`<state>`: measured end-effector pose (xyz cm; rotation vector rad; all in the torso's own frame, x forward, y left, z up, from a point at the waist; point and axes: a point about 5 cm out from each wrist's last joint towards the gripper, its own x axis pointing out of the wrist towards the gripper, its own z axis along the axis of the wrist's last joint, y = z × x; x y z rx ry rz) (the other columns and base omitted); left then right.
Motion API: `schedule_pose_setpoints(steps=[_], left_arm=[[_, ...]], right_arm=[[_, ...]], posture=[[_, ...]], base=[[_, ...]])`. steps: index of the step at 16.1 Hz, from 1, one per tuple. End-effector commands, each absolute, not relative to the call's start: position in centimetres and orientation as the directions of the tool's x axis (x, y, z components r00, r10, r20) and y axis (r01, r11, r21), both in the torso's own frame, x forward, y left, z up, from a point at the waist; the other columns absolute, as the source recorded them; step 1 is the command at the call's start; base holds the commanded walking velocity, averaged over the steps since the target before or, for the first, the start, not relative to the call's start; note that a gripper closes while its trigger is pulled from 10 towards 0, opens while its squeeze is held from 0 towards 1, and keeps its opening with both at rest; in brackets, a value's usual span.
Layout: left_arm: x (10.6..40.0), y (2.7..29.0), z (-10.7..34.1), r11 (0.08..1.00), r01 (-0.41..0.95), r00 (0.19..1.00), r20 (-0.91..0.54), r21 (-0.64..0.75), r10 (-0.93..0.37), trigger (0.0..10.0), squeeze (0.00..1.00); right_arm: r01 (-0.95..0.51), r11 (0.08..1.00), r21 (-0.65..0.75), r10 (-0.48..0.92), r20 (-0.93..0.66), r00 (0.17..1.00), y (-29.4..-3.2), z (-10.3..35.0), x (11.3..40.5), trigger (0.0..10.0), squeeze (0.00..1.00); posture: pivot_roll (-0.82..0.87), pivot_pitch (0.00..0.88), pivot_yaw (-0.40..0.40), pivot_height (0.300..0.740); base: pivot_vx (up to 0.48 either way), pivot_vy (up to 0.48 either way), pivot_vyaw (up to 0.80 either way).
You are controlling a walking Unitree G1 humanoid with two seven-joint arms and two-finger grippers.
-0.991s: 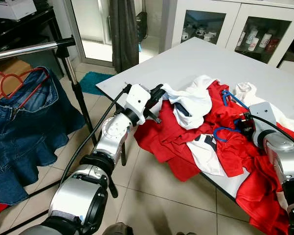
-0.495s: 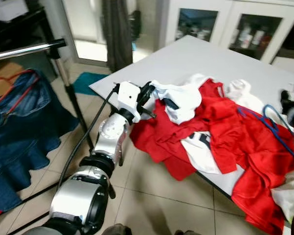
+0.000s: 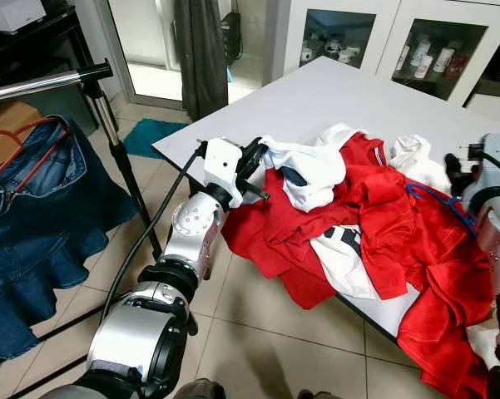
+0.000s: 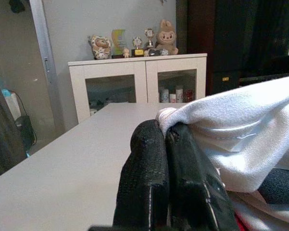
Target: Hang hanger
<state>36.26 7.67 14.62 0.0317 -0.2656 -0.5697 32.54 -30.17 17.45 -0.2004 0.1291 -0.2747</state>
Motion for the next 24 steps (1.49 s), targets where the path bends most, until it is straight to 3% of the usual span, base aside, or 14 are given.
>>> schedule_pose_setpoints(steps=[1,17,18,19,20,24], left_arm=[[36.4,7.8,15.1,0.844,0.523,0.806,0.254,0.116,-0.534,10.0,0.00],[36.3,7.7,15.1,0.841,0.524,0.803,0.252,0.131,-0.540,10.0,0.00],[34.2,7.3,15.0,0.871,0.457,0.800,0.344,0.181,-0.492,10.0,0.00],[33.5,7.3,15.1,0.879,0.437,0.797,0.372,0.191,-0.476,10.0,0.00],[33.3,7.5,15.2,0.877,0.436,0.791,0.379,0.202,-0.480,10.0,0.00],[33.2,7.6,15.1,0.851,0.464,0.770,0.362,0.246,-0.525,10.0,0.00]], right_arm=[[0.286,0.929,-0.236,-0.311,-0.077,0.947,-30.8,17.8,32.1,10.0,0.00],[0.315,0.920,-0.234,-0.339,-0.069,0.938,-30.9,17.8,32.0,10.0,0.00],[-0.014,0.981,-0.195,0.045,0.156,0.987,-21.0,16.0,29.0,10.0,0.00],[-0.102,0.982,-0.162,0.138,0.233,0.963,-18.5,16.0,27.4,10.0,0.00],[-0.143,0.979,-0.148,0.179,0.269,0.946,-17.4,15.9,26.4,10.0,0.00],[-0.169,0.971,-0.169,0.208,0.252,0.945,-17.6,15.6,25.9,10.0,0.00]], posture=[[0.02,0.000,0.020,0.740],[0.02,0.000,0.020,0.740],[0.02,0.000,0.071,0.740],[0.02,0.000,0.073,0.740],[0.02,0.000,0.081,0.740],[0.02,0.000,0.090,0.740]], base=[[0.000,0.000,0.00],[0.000,0.000,0.00],[0.000,0.000,0.00],[0.000,0.000,0.00],[0.000,0.000,0.00],[0.000,0.000,0.00]])
